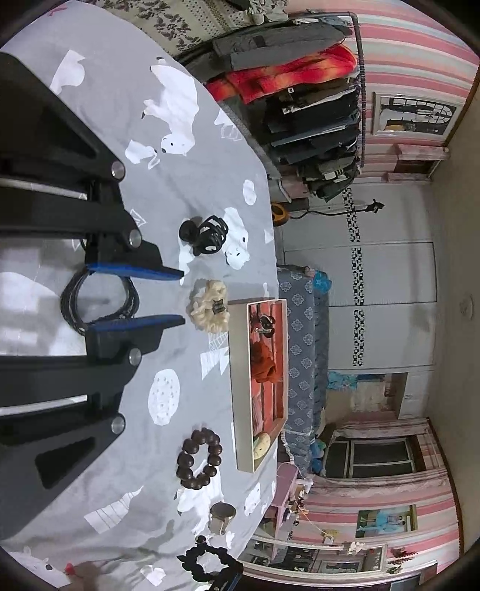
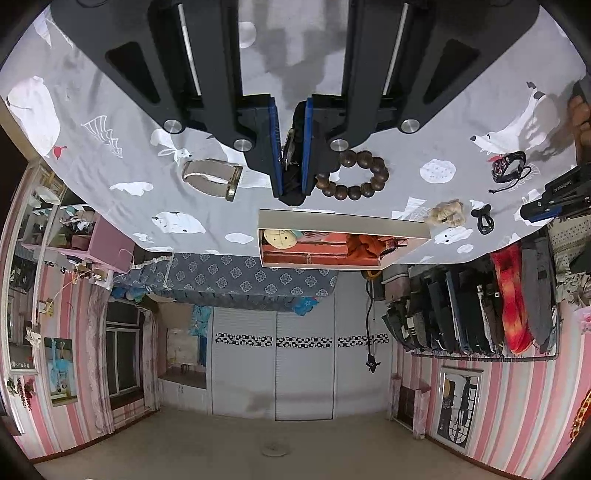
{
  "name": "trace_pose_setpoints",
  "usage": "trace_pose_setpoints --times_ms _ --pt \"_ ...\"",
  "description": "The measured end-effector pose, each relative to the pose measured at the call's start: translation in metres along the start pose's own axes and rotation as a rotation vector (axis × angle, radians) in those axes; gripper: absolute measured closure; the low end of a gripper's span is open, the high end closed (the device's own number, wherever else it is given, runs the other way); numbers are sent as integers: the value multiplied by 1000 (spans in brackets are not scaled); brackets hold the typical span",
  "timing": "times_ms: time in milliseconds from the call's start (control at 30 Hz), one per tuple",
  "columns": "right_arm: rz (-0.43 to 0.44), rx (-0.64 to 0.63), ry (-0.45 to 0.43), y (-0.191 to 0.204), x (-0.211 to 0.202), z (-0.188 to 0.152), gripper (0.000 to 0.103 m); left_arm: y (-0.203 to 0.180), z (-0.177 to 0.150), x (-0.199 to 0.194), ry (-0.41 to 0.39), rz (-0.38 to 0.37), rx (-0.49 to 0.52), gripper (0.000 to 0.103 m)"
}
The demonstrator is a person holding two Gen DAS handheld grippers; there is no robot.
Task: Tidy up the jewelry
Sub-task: 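Lift the leather bracelet with the left tool while the right tool lifts the black charm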
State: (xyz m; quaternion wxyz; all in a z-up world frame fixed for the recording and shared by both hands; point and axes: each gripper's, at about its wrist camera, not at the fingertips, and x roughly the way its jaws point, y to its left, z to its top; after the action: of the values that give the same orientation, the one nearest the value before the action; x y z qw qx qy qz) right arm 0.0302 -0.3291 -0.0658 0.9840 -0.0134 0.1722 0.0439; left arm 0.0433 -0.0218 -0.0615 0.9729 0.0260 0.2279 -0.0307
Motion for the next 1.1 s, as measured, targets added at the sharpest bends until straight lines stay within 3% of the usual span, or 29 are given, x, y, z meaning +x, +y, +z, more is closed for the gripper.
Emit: trace_pose_setpoints --times_ms 1100 --pt "12 -20 -11 0 -3 -1 92 2 -1 -6 -36 0 -14 84"
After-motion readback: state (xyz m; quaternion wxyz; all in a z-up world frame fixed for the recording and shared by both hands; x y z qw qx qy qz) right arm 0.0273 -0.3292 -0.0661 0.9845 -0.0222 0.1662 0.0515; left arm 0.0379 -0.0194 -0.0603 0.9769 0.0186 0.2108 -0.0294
